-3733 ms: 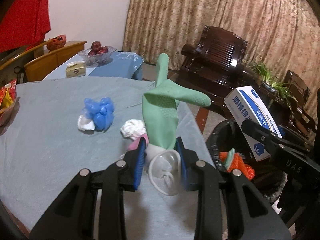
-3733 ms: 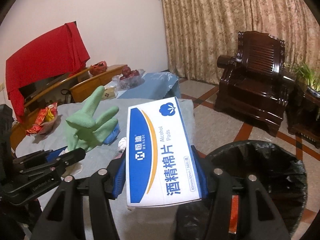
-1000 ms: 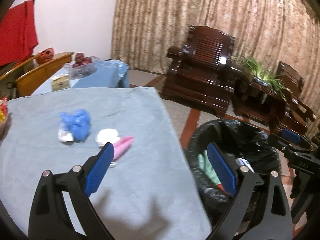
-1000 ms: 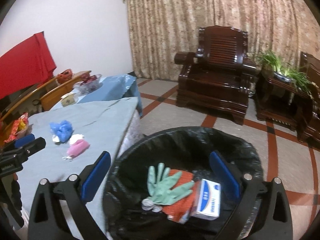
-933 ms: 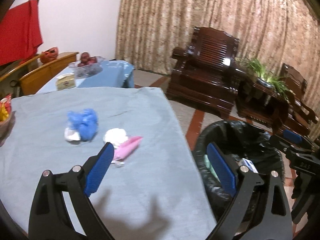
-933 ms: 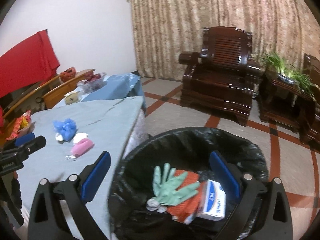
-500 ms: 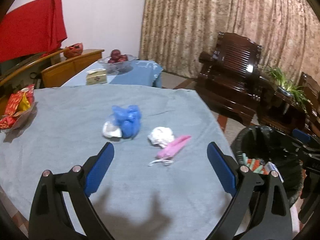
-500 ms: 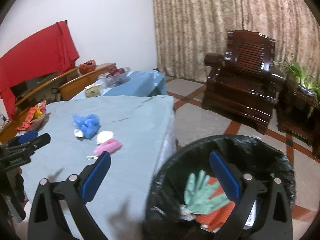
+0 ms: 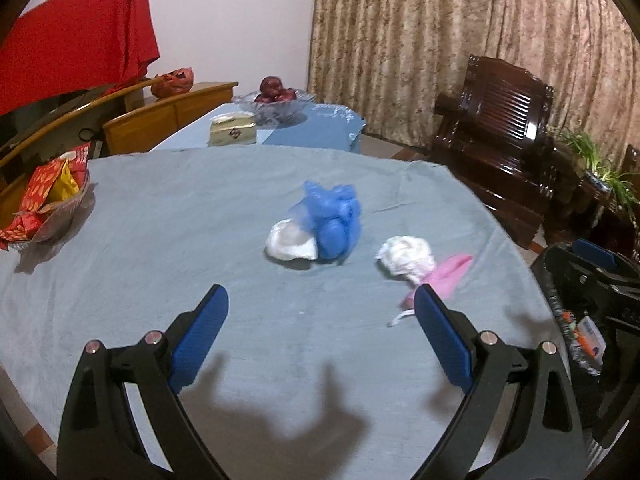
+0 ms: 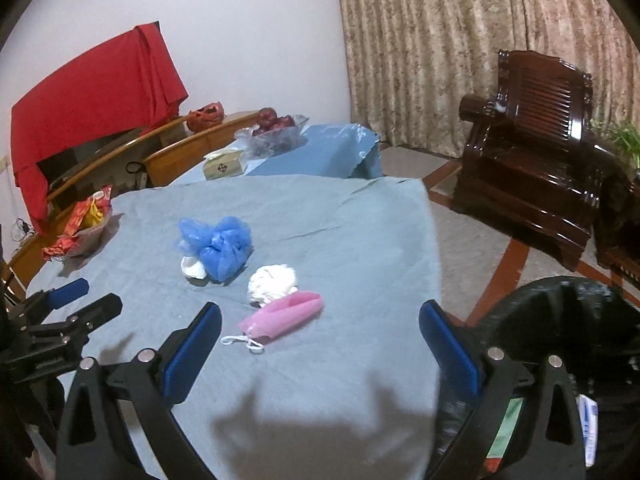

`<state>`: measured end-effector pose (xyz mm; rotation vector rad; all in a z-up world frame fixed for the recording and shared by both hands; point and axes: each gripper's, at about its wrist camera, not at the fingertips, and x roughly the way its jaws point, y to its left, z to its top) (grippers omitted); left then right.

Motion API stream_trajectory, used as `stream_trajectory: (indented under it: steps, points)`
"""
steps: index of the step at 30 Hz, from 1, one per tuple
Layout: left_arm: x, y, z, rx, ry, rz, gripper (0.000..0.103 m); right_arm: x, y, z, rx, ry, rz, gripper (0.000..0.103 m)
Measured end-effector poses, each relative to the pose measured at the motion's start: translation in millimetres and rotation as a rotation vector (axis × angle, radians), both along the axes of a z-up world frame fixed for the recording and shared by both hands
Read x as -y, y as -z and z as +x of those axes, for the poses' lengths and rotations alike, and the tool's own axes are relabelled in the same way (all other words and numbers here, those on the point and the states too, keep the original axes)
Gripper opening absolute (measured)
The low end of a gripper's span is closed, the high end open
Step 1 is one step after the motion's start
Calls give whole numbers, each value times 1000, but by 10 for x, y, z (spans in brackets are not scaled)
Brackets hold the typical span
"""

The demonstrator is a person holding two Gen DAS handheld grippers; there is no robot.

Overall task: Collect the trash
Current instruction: 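Move both open tools back over the remaining trash on the table, then grasp the pink mesh bag by its strap with the right tool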

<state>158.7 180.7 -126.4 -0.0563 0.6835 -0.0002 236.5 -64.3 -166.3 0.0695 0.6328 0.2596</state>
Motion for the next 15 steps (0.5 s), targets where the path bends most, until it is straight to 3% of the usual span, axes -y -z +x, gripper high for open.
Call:
stream_trajectory:
  steps: [15]
  points:
    - [-434,354,246,-47,-54,7,91,-596,669,535,-132,-2,-55,97]
